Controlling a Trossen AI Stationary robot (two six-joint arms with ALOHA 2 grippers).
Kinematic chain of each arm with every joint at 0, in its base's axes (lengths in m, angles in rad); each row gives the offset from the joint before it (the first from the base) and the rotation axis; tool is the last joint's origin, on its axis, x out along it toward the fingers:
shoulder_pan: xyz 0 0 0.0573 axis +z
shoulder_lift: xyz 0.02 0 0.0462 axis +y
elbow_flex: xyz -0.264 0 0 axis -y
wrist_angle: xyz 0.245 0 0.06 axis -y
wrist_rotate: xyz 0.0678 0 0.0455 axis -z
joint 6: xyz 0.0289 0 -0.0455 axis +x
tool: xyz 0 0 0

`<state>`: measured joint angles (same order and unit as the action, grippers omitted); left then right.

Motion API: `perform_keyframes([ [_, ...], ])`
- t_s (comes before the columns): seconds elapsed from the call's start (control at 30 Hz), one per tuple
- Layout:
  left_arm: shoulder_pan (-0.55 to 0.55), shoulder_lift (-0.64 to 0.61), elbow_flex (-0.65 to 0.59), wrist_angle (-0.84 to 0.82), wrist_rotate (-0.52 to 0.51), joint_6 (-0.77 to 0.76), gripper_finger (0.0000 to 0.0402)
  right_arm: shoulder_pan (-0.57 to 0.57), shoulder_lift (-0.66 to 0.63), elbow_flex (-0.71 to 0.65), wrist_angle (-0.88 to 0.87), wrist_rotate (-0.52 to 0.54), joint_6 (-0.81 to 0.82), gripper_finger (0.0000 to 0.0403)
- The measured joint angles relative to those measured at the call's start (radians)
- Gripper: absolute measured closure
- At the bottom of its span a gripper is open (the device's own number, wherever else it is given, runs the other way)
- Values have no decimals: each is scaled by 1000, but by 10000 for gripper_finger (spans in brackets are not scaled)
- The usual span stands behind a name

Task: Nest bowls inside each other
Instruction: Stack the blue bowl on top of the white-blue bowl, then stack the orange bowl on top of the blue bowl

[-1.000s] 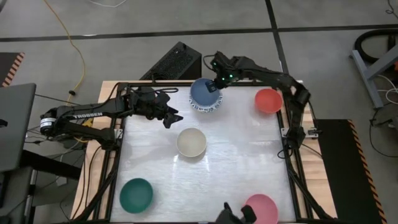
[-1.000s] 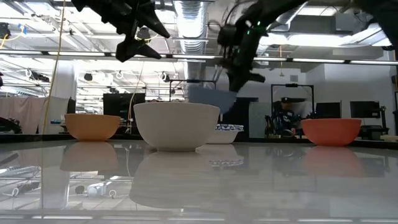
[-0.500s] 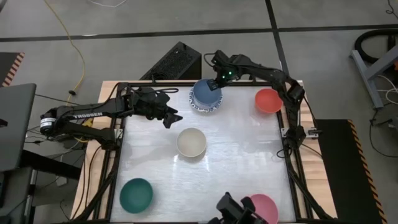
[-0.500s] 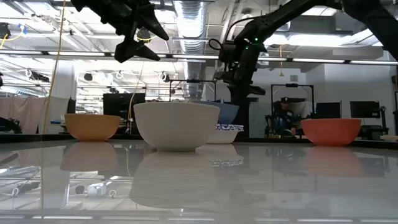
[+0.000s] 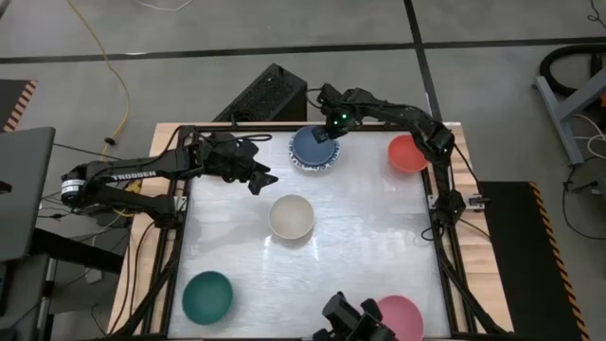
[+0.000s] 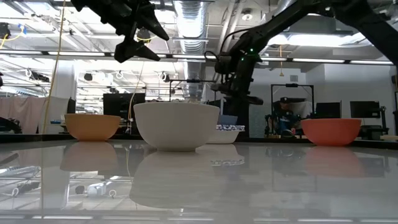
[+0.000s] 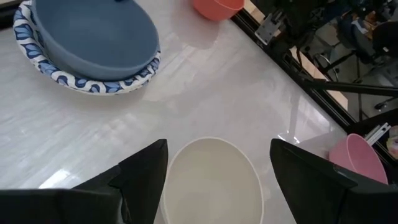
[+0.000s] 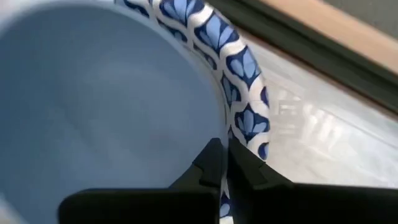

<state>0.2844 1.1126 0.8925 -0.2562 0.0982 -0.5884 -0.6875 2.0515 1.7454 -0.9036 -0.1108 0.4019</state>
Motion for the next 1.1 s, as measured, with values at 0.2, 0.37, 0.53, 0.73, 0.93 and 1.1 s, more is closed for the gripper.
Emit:
perform_keyframes([
  [0.2,0,0,0,0,0,-3,130,-9,-10,2,7,4,-8,315],
  [0.37,0,0,0,0,0,-3,130,-9,-11,2,-31,4,-8,258],
  [0.53,0,0,0,0,-1,-3,130,-11,-59,28,-59,6,-46,214],
  [0.73,0,0,0,-1,2,-3,130,-39,-210,39,-187,113,-143,196],
  [0.93,-1,0,0,-2,7,-3,130,-136,-387,-55,-356,272,-66,197],
  [1.1,-5,0,0,-2,13,-2,130,-216,-560,-278,-392,334,103,197],
])
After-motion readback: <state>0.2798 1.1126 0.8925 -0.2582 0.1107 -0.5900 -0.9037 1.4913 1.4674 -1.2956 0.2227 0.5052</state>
